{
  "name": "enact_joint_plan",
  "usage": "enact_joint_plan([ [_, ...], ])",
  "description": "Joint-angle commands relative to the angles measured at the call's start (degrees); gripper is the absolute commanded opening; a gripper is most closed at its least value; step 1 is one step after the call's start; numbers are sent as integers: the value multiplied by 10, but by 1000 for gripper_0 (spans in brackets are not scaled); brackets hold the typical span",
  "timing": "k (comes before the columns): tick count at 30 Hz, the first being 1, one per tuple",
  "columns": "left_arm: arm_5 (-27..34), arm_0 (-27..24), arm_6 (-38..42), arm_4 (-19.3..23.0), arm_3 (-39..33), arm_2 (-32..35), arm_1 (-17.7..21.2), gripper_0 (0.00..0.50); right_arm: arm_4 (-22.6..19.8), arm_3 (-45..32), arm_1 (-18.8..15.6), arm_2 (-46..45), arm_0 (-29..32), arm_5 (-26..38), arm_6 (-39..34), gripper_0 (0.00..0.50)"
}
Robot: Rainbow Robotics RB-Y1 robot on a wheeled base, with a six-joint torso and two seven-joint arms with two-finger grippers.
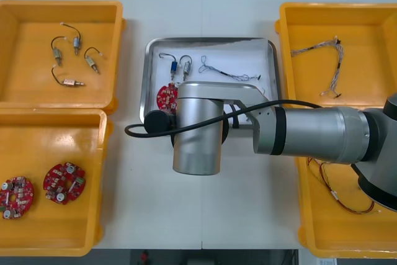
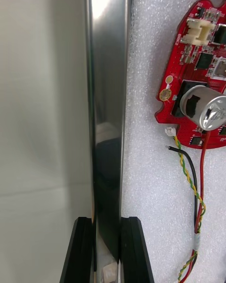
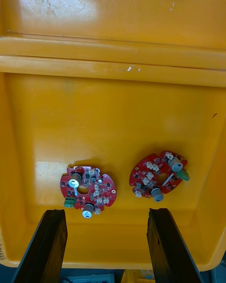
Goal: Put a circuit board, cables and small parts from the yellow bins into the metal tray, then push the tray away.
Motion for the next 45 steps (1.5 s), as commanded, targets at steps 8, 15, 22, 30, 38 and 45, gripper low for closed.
enact_joint_plan([
  [8, -6, -17, -57, -2, -16, -5, 17, 500, 6, 50, 27, -26, -66, -45, 27, 0],
  [15, -6, -17, -57, -2, -16, -5, 17, 500, 6, 89, 30, -26, -84, -96, 31, 0],
  [22, -6, -17, -57, -2, -16, -5, 17, 500, 9, 134, 36, -26, -99, -138, 44, 0],
  [30, -6, -17, -57, -2, -16, -5, 17, 500, 24, 189, 52, -26, -115, -193, 52, 0],
  [38, -6, -17, -57, -2, -16, -5, 17, 500, 24, 235, 59, -25, -124, -242, 59, 0],
  [45, -6, -17, -57, -2, -16, -5, 17, 500, 23, 275, 64, -26, -132, -275, 61, 0],
])
